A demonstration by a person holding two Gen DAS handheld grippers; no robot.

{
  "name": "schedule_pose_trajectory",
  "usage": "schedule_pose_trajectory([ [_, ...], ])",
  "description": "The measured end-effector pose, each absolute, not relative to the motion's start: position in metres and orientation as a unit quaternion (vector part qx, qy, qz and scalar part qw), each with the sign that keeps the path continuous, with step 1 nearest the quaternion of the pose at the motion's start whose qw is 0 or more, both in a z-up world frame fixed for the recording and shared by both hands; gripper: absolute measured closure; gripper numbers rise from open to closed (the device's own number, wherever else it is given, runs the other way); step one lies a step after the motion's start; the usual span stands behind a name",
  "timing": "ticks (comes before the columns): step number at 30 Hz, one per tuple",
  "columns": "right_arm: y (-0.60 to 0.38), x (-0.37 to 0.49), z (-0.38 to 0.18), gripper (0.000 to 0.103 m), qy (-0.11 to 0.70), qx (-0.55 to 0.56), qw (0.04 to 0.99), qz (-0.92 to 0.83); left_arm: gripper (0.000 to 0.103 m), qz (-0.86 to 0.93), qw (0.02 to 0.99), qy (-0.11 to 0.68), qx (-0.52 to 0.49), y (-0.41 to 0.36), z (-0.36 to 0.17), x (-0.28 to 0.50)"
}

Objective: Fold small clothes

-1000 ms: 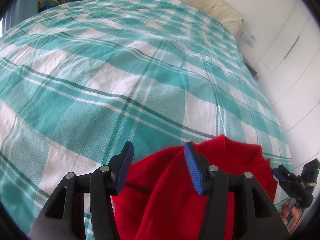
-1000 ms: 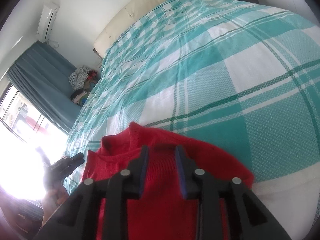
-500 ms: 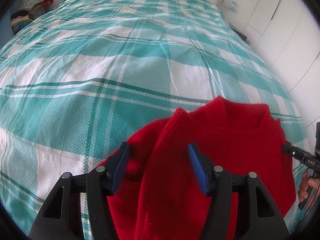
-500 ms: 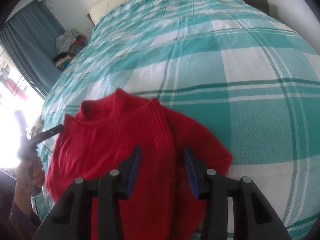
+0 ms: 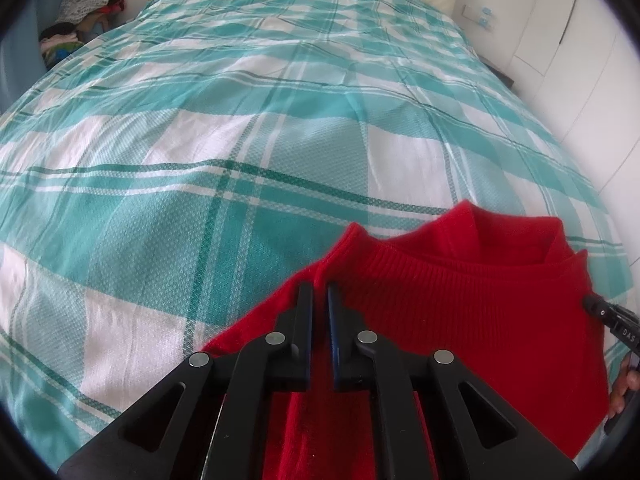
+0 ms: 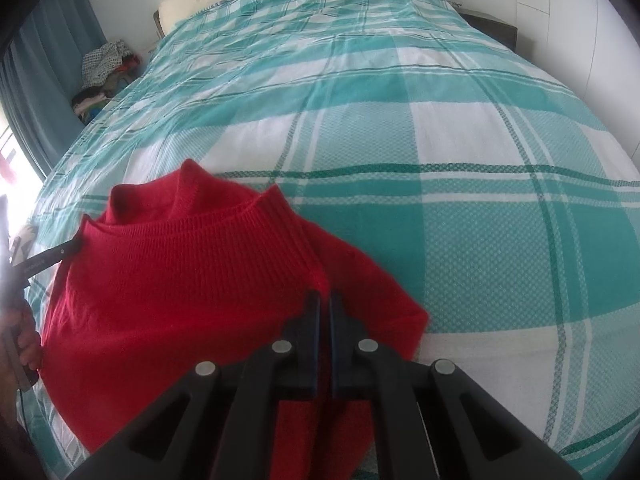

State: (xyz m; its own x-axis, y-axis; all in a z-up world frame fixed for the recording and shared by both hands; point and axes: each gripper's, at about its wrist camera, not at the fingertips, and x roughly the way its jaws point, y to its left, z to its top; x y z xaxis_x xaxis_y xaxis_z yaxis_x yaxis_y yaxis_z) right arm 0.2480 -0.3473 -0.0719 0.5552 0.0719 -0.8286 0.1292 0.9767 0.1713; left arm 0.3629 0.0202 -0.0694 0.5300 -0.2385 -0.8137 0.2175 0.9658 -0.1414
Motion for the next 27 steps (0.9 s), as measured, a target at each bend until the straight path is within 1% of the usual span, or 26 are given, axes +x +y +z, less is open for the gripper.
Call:
schedule_pose_trajectory([
  [2, -0.347, 0.243, -0.061, 0.089, 0.462, 0.119, 0.879, -0.010, 0.076, -0.123, 0.882, 0.454, -0.004, 0.021, -0.058, 0.356],
  [3, -0.347, 0.237, -0.053, 0.080, 0.453, 0.124, 0.883, -0.010, 0.058, -0.119, 0.887, 0.446, -0.003, 0.024, -0.051, 0.350],
  [4, -0.346, 0.230, -0.045, 0.079, 0.444, 0.128, 0.887, -0.006, 0.045, -0.119, 0.892, 0.435, -0.005, 0.027, -0.042, 0.343],
  [6, -0.340, 0.213, -0.027, 0.079, 0.435, 0.129, 0.891, 0.004, 0.038, -0.124, 0.901, 0.417, -0.008, 0.032, -0.025, 0.324],
  [8, -0.327, 0.193, -0.011, 0.079, 0.429, 0.131, 0.893, 0.036, 0.035, -0.136, 0.903, 0.407, -0.007, 0.033, -0.011, 0.303],
  [10, -0.307, 0.172, -0.004, 0.079, 0.430, 0.132, 0.890, 0.076, 0.023, -0.150, 0.906, 0.397, -0.001, 0.028, -0.003, 0.279],
  [12, -0.288, 0.154, -0.008, 0.079, 0.442, 0.121, 0.884, 0.097, 0.016, -0.155, 0.906, 0.394, 0.006, 0.022, -0.004, 0.253],
  [15, -0.275, 0.131, -0.035, 0.079, 0.478, 0.107, 0.867, 0.094, 0.016, -0.161, 0.896, 0.413, -0.003, 0.019, -0.016, 0.220],
  [18, -0.285, 0.110, -0.056, 0.079, 0.504, 0.090, 0.858, 0.048, 0.015, -0.156, 0.896, 0.415, -0.023, 0.025, -0.022, 0.187],
  [21, -0.297, 0.081, -0.048, 0.078, 0.475, 0.086, 0.875, 0.024, 0.005, -0.141, 0.904, 0.403, -0.030, 0.030, -0.024, 0.155],
  [23, -0.303, 0.063, -0.040, 0.055, 0.445, 0.092, 0.891, 0.006, 0.004, -0.132, 0.908, 0.396, -0.022, 0.027, -0.028, 0.137],
  [24, -0.307, 0.052, -0.037, 0.032, 0.421, 0.093, 0.902, -0.009, 0.004, -0.131, 0.908, 0.399, -0.015, 0.023, -0.031, 0.130],
  [25, -0.310, 0.044, -0.034, 0.019, 0.402, 0.090, 0.911, -0.033, 0.003, -0.131, 0.906, 0.402, -0.006, 0.020, -0.035, 0.126],
  [27, -0.314, 0.033, -0.030, 0.017, 0.383, 0.084, 0.917, -0.066, 0.003, -0.130, 0.903, 0.409, 0.011, 0.014, -0.043, 0.119],
])
